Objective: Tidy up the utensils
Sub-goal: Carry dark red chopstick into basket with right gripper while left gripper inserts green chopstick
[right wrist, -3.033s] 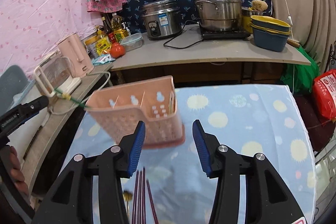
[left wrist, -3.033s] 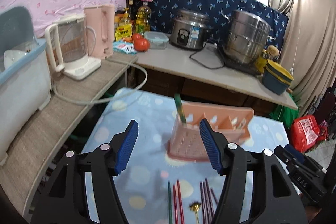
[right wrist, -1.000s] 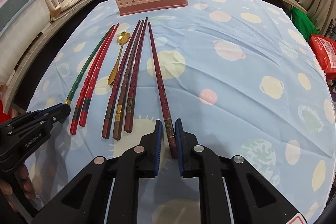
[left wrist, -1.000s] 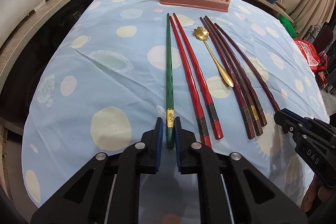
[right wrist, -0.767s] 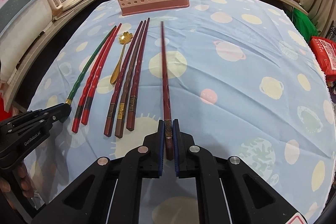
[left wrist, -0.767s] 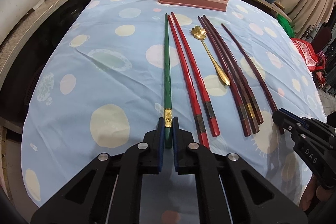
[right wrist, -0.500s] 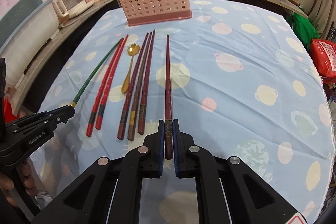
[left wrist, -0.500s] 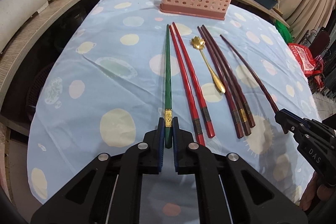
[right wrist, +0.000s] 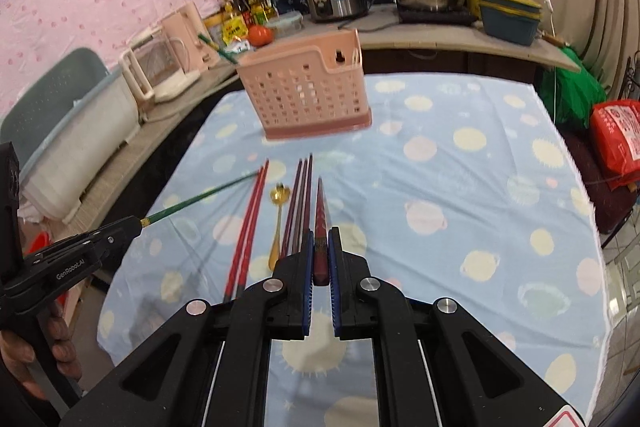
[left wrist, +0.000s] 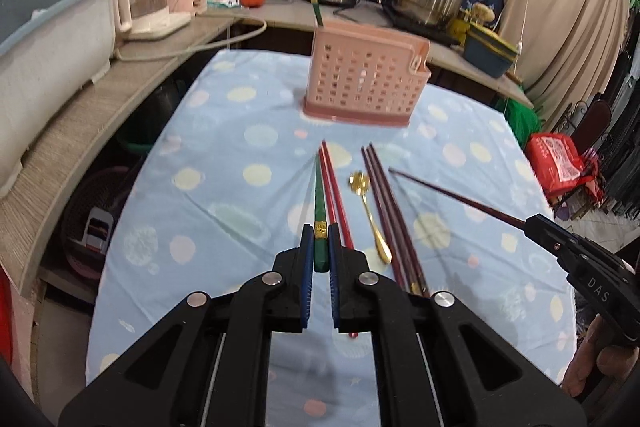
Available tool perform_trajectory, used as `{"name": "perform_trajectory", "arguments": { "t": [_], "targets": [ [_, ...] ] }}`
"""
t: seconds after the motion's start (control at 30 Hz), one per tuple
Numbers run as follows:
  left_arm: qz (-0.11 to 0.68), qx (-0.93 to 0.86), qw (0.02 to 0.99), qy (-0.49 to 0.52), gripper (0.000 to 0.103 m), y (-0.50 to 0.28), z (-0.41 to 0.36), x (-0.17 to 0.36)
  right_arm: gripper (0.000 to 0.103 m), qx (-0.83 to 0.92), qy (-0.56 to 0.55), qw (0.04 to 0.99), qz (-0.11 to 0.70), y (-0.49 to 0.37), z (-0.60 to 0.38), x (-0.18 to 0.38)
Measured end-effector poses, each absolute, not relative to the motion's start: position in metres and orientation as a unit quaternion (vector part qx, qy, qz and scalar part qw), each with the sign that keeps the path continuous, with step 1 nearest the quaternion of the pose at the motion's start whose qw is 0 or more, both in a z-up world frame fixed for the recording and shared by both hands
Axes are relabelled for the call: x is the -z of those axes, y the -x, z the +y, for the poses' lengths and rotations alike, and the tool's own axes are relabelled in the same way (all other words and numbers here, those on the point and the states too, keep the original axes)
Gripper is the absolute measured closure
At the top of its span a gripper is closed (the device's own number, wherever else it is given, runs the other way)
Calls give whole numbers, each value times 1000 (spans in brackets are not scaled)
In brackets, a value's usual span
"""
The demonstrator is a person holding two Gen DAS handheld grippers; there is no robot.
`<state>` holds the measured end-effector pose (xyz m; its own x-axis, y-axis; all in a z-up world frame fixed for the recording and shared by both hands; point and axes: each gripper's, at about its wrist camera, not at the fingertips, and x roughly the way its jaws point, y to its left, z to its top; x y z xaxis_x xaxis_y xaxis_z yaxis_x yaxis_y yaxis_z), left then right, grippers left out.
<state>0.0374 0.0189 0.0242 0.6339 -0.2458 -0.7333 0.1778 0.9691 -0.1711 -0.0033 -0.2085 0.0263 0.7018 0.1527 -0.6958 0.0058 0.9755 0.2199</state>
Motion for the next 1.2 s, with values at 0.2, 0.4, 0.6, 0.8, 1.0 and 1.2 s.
{"name": "perform_trajectory", "arguments": {
  "t": [0.2, 0.4, 0.6, 0.8, 1.0, 1.2],
  "targets": [
    [376, 111, 919, 39, 96, -55, 21, -58, 96, -40, -101, 931, 348, -13, -216, -57],
    [340, 107, 934, 31, 96, -78, 20, -90, 96, -37, -96, 942, 319, -32, -223, -79],
    [306, 110, 945, 25, 96, -103, 14, -119, 96, -36, -90, 950, 296, -53, -226, -98],
    [273, 120, 954, 31, 96, -129, 4, -153, 96, -44, -104, 956, 273, -84, -234, -123],
    [218, 139, 965, 42, 96, -156, -12, -203, 96, -57, -128, 963, 232, -124, -239, -164],
    [171, 146, 973, 61, 96, -190, -24, -244, 96, -58, -132, 972, 185, -168, -236, -204]
  ]
}}
